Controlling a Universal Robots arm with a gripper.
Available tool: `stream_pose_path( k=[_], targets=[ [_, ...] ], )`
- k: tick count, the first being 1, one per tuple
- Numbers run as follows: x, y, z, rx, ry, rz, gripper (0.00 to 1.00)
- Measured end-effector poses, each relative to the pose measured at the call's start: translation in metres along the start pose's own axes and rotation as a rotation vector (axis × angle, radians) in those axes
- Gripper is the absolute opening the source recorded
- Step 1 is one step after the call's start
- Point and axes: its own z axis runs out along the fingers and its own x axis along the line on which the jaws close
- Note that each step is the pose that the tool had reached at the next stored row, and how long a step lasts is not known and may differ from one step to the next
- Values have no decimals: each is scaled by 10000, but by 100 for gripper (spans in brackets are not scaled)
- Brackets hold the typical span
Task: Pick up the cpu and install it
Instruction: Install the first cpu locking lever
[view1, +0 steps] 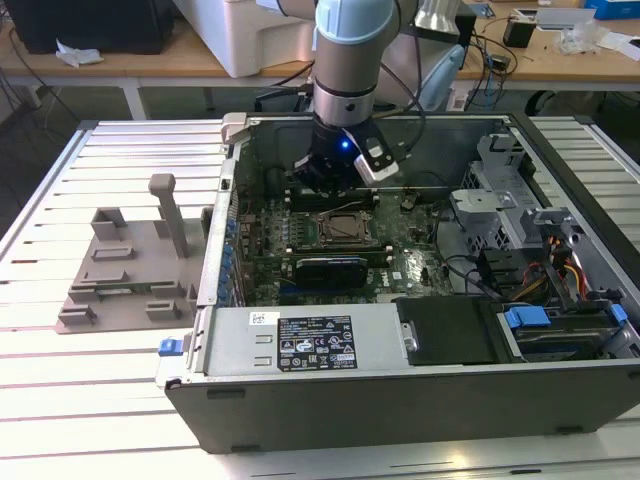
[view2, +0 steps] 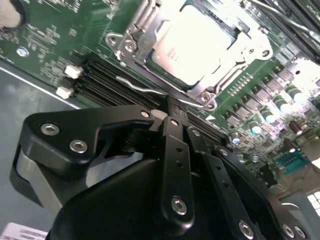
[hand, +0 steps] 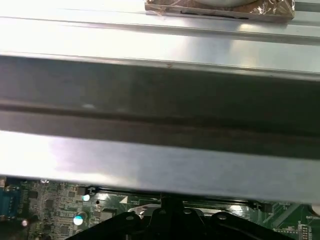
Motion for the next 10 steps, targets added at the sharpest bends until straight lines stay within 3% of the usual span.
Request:
stream_pose_path(
  k=[2,10],
  targets=[
    [-73,-7,7,16,2,2,11],
    [-196,-18,17,81,7,2,11]
  ],
)
